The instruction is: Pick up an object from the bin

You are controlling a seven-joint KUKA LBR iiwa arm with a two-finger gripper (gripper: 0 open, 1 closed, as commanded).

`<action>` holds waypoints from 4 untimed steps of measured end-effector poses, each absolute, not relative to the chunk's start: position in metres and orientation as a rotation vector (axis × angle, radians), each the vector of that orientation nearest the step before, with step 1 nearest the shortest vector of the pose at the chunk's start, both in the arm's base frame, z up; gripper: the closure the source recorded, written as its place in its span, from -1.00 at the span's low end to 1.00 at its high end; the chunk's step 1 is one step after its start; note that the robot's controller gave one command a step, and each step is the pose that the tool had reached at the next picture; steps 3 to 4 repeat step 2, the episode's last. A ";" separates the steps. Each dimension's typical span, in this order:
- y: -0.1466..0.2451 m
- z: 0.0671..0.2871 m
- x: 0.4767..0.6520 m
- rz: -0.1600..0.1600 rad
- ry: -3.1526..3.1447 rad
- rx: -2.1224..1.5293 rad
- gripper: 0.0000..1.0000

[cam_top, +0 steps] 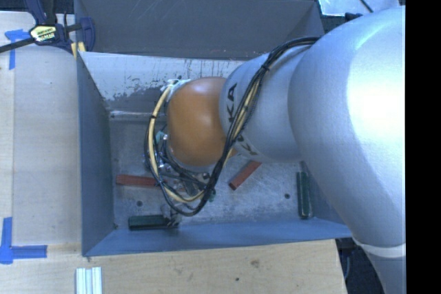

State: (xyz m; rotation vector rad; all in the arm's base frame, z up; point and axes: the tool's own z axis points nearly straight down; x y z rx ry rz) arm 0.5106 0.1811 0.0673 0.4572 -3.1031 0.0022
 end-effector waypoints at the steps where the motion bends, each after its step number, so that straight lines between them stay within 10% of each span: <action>1: 0.182 0.071 0.513 -0.002 -3.112 0.455 1.00; 2: 0.160 0.192 0.506 -0.002 -3.125 0.415 1.00; 4: 0.160 0.192 0.506 -0.002 -3.125 0.415 1.00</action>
Offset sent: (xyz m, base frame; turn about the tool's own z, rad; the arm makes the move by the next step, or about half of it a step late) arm 0.0000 0.0000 0.0000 0.0000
